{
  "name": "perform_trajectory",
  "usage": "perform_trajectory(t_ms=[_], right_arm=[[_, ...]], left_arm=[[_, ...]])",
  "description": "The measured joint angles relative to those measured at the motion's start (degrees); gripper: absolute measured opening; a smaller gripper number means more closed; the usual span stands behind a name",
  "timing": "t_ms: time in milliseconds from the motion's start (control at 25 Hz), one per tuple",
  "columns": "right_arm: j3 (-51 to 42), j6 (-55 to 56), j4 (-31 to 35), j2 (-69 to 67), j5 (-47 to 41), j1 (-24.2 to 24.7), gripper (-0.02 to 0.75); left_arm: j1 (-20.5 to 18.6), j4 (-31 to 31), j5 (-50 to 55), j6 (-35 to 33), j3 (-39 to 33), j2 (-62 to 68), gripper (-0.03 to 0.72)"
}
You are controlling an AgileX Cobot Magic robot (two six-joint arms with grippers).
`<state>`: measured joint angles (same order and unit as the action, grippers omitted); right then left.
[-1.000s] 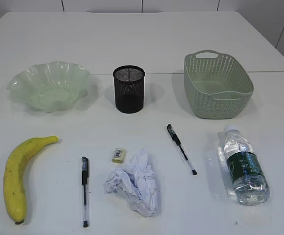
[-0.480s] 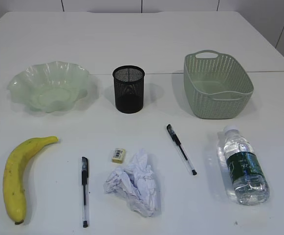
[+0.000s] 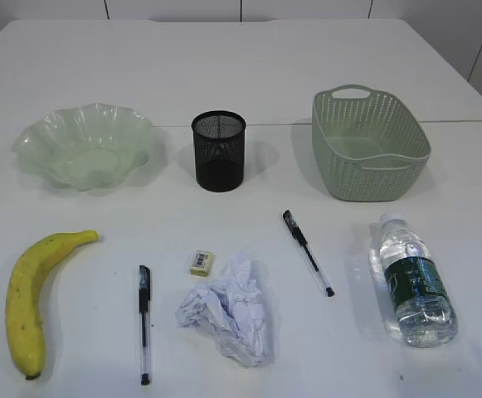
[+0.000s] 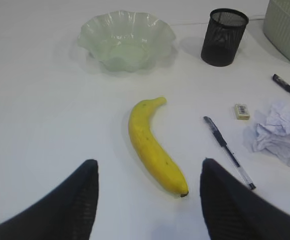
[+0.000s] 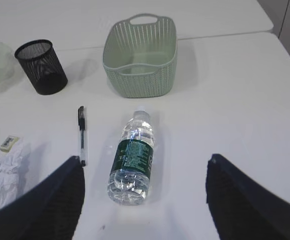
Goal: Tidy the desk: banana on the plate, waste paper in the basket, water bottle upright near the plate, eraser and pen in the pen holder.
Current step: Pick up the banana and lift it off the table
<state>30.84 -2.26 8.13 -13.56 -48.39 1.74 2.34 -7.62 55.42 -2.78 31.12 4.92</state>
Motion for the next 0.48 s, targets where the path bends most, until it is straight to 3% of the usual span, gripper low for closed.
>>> perform_trajectory(t_ms=[320, 480], right_arm=[[4.39, -3.47, 2.99, -12.41, 4.2, 0.0, 0.563], [4.6, -7.82, 7.6, -14.69, 6.77, 0.0, 0.512]], left_arm=[[0.0, -1.77, -4.06, 0.0, 4.73, 16.75, 0.442], [0.0, -2.52, -7.83, 0.0, 8.68, 26.81, 0.44]])
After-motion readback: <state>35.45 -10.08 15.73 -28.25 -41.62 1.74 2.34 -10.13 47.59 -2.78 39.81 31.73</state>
